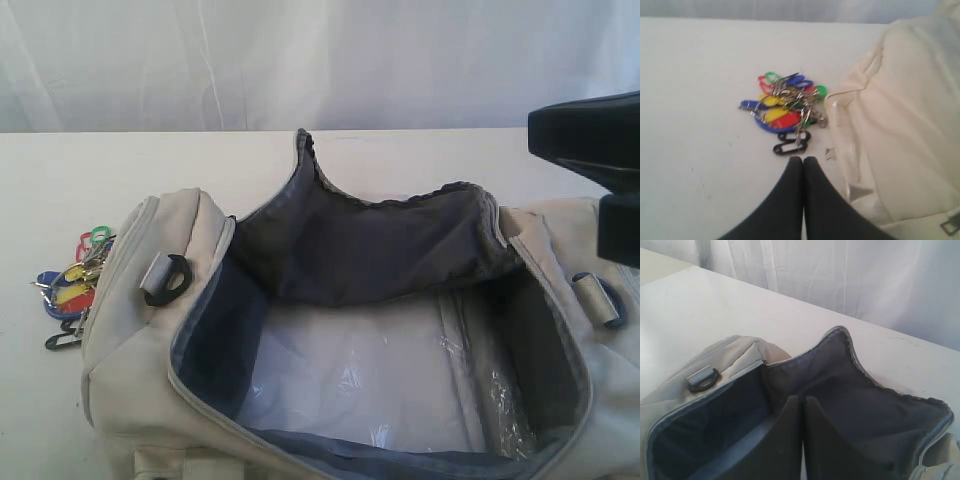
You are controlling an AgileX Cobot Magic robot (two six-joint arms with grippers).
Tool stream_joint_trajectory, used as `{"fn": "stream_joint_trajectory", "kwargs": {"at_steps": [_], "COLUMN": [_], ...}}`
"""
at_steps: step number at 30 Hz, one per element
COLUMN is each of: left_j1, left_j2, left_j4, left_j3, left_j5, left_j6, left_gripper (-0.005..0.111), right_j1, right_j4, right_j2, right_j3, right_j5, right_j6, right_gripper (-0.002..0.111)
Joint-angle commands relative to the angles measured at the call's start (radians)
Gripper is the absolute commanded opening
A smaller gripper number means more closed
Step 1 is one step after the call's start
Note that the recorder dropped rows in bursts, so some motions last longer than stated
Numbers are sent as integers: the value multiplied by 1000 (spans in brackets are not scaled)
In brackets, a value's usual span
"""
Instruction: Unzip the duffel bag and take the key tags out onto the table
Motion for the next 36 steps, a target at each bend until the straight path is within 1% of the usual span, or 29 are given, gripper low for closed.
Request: {"fn": "stream_joint_trajectory", "kwargs": {"at_steps": [1,4,5,8,10,36], "left_j1": [4,4,4,4,4,4], "left_j2": [-31,-31,-31,-31,-31,-31], "left_j4": [117,146,156,160,160,162], "left_j3": [84,84,84,84,84,84], "left_j5": [-37,-39,-39,-30,-26,-26], "left_j6": [-205,-137,-88,16,52,52], "left_gripper": [0,0,0,0,0,0], "right_j1": [2,2,2,2,2,2], "right_j4": [2,2,2,2,2,2], "right_j2": [-6,-6,-6,-6,-6,-6], "right_j3": [-9,-9,-9,-9,-9,-9], "right_j5": [-6,-6,-6,-6,-6,-6], "right_j6": [3,3,3,3,3,3], "right_gripper": [0,0,0,0,0,0]}}
